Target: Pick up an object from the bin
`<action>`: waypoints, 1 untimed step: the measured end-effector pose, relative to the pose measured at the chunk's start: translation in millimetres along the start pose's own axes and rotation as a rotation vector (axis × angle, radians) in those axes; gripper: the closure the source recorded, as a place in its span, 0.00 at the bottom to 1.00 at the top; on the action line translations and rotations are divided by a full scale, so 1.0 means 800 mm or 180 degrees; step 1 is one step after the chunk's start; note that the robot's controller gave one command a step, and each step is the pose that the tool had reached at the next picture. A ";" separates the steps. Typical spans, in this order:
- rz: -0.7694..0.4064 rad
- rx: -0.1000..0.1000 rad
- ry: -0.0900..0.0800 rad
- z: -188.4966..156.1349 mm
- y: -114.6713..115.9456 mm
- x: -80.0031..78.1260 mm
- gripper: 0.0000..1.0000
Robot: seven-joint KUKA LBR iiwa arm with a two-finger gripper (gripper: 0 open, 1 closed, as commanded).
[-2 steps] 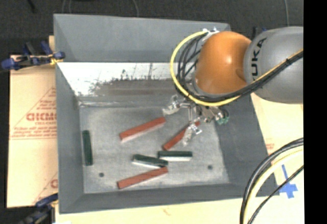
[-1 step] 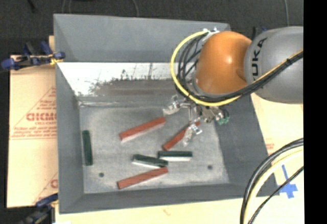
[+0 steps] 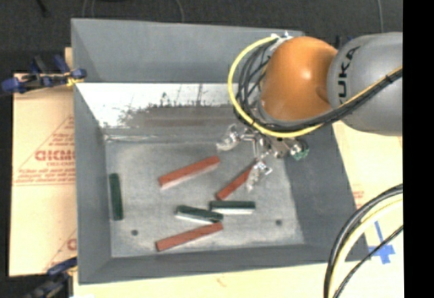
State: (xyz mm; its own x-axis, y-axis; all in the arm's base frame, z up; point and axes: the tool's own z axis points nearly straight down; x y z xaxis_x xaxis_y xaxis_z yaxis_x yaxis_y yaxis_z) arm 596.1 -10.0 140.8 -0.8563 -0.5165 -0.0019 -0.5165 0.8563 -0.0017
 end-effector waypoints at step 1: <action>-0.1372 0.0010 0.0038 0.075 -0.024 0.025 1.00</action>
Offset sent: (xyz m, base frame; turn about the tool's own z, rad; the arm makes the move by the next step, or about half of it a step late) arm 0.0000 0.0000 0.0000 0.0000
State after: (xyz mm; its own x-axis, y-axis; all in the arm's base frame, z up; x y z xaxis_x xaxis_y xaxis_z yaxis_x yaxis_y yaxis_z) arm 589.3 -36.7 80.5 -0.5622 -0.8269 0.0111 -0.8270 0.5622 -0.0029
